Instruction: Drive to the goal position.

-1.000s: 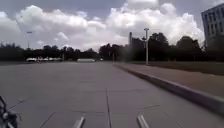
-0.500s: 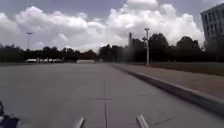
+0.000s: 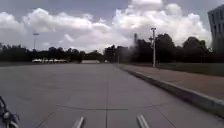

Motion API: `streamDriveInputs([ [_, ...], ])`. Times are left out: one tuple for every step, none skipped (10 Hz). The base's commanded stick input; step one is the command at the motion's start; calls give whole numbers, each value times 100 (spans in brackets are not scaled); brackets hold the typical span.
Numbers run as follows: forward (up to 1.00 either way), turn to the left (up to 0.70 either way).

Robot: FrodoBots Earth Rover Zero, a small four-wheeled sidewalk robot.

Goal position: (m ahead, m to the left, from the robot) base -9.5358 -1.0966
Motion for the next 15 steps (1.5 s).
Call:
streamDriveInputs([
  [70,0],
  [70,0],
  [70,0],
  [70,0],
  [70,0],
  [70,0],
  [69,0],
  [69,0],
  [69,0],
  [69,0],
  [69,0],
  [69,0],
  [68,0],
  [68,0],
  [68,0],
])
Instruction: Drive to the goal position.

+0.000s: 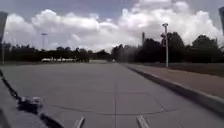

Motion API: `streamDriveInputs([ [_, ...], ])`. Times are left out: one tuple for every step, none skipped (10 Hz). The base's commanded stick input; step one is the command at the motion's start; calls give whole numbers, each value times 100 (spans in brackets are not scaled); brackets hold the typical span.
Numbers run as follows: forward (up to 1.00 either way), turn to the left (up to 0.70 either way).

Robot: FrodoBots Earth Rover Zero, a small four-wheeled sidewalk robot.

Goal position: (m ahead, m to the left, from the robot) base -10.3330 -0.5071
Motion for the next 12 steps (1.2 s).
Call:
streamDriveInputs([
  [68,0],
  [68,0],
  [68,0],
  [67,0],
  [67,0],
  [67,0],
  [66,0],
  [65,0],
  [63,0],
  [62,0],
  [61,0],
  [61,0],
])
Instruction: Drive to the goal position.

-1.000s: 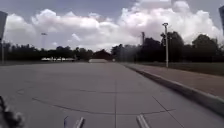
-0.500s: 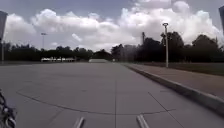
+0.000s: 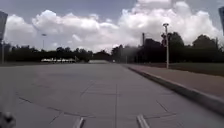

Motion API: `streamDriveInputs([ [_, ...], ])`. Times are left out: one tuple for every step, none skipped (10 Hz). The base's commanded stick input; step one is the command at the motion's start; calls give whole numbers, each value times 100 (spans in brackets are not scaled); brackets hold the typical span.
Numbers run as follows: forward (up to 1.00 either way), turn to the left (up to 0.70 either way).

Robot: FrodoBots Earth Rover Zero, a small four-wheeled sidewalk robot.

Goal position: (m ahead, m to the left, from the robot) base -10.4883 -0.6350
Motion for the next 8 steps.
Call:
streamDriveInputs([
  [65,0],
  [70,0],
  [70,0],
  [70,0],
  [70,0],
  [70,0],
  [70,0],
  [70,0],
])
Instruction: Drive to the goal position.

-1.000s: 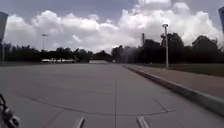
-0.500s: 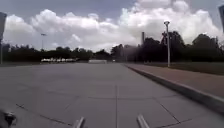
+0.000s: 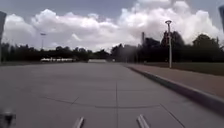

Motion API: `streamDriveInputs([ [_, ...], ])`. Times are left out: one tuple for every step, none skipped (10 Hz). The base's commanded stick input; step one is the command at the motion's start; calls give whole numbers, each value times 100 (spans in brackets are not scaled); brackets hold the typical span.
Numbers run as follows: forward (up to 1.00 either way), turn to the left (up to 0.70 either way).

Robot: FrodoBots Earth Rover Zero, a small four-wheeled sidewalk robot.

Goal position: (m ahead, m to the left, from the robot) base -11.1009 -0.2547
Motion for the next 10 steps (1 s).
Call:
streamDriveInputs([
  [70,0],
  [70,0],
  [70,0],
  [70,0],
  [70,0],
  [70,0],
  [70,0],
  [70,-14],
  [70,-23],
  [70,-2],
])
